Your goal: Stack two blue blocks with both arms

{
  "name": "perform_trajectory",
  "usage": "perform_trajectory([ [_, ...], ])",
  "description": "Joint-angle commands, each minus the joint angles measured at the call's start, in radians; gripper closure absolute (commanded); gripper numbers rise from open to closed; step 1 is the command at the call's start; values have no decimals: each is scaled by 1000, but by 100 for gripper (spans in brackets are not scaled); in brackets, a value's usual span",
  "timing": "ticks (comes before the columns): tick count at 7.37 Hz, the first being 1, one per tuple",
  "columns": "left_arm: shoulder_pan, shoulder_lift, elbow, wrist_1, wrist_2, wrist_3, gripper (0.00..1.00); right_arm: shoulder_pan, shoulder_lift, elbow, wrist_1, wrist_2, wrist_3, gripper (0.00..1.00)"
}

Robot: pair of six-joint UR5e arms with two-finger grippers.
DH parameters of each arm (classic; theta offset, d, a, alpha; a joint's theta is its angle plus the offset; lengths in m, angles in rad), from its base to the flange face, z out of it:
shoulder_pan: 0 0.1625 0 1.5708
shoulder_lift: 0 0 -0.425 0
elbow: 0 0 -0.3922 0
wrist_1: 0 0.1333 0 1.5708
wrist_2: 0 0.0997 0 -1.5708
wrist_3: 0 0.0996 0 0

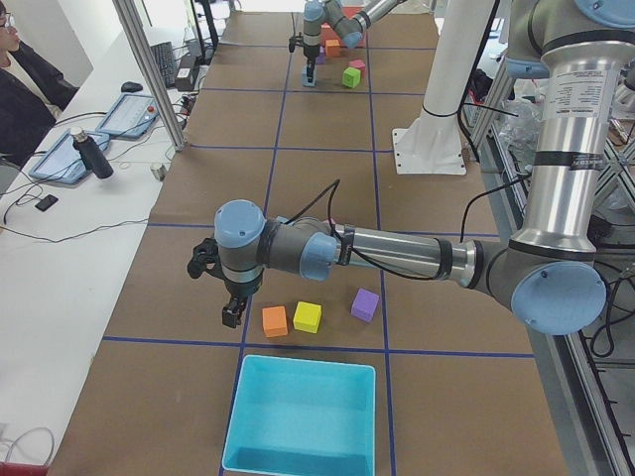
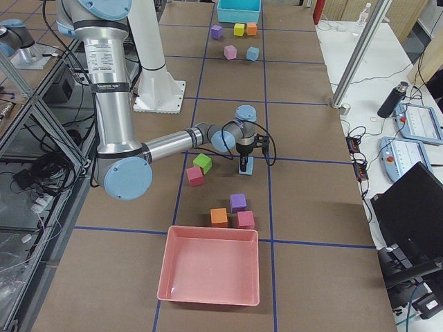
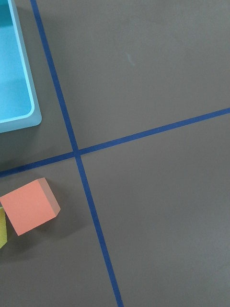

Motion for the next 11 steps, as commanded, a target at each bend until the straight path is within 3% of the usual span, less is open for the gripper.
perform_trajectory([
  [1,0,0,2,0,0,0,2,-4,85,75,-9,7,0,96],
  [3,0,0,8,0,0,0,2,-120,308,19,-14,-10,46,95],
  [5,0,0,12,0,-2,0,2,-224,492,-81,-29,-101,222,95],
  [7,0,0,14,2,0,0,2,-277,718,-223,-284,-139,244,89],
  [9,0,0,14,0,-2,0,2,-347,798,-320,-302,-214,287,86],
  [11,0,0,15,2,-2,0,2,-372,801,-344,-302,-217,290,76],
])
